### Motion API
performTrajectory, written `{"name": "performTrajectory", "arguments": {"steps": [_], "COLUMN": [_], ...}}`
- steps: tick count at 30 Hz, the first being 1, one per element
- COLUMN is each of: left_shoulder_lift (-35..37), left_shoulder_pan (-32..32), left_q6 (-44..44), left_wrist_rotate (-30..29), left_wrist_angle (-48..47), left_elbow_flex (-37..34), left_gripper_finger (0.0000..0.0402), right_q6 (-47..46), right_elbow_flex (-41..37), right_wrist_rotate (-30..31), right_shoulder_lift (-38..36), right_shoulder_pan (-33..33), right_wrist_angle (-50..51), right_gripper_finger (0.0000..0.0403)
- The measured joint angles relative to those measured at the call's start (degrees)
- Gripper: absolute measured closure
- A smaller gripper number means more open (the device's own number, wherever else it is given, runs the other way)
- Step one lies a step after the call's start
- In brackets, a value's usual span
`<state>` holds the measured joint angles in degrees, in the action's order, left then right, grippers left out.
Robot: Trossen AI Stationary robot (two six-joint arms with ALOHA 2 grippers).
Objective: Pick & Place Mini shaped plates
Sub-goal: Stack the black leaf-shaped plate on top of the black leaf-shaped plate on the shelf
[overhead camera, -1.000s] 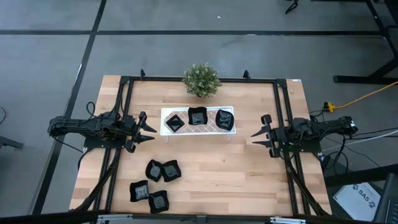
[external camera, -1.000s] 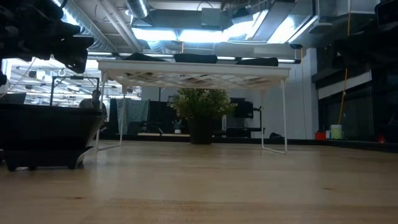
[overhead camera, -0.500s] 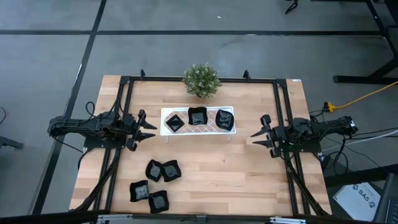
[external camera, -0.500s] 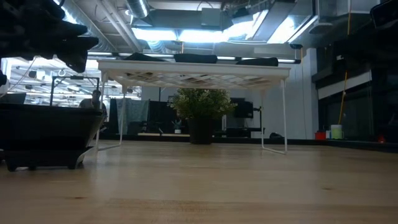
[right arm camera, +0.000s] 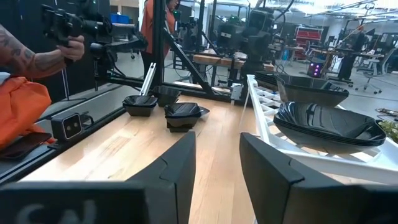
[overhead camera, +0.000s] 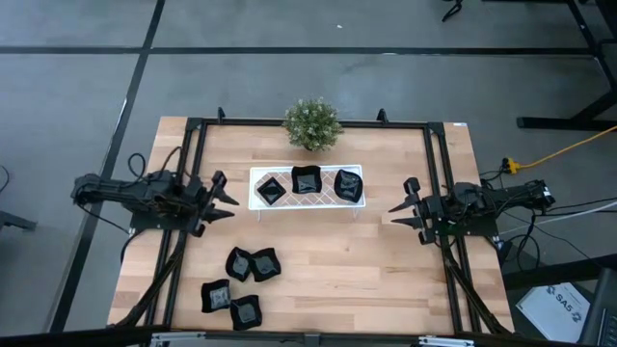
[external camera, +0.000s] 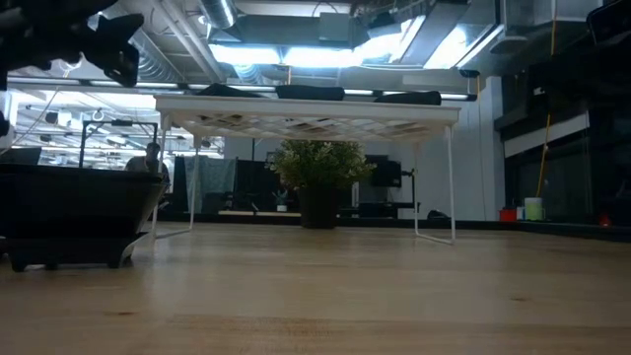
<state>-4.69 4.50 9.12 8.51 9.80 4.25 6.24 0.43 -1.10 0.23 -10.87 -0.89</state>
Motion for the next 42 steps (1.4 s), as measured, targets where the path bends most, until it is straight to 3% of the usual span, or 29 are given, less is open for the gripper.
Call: {"name": "performTrajectory", "arguments": {"steps": [8, 14, 21, 31, 42], "left_shoulder_lift": [-15.84, -28.95, -39.53, -52.72, -64.4], "left_shoulder_pan": [4.96, 10.32, 19.42, 32.8, 36.03], "left_q6": [0.16, 1.62, 7.09, 5.1, 1.81], "left_wrist_rotate": [-4.55, -3.54, -4.78, -14.15, -19.3], "left_wrist_angle": [-6.32, -8.34, -12.96, -13.14, -12.91], "left_elbow_flex": [8.32, 16.27, 23.82, 25.92, 25.95], "left_gripper_finger": [0.0258, 0.0258, 0.0258, 0.0258, 0.0258], "right_q6": [0.0, 0.0, 0.02, 0.02, 0.02], "right_elbow_flex": [0.0, 0.0, 0.0, 0.0, 0.0], "right_wrist_rotate": [0.0, 0.0, 0.0, 0.0, 0.0], "right_shoulder_lift": [0.0, 0.0, 0.02, 0.02, 0.02], "right_shoulder_pan": [0.0, 0.0, 0.0, 0.0, 0.0], "right_wrist_angle": [0.0, 0.0, 0.0, -0.02, 0.0], "right_gripper_finger": [0.0279, 0.0279, 0.0279, 0.0279, 0.0279]}}
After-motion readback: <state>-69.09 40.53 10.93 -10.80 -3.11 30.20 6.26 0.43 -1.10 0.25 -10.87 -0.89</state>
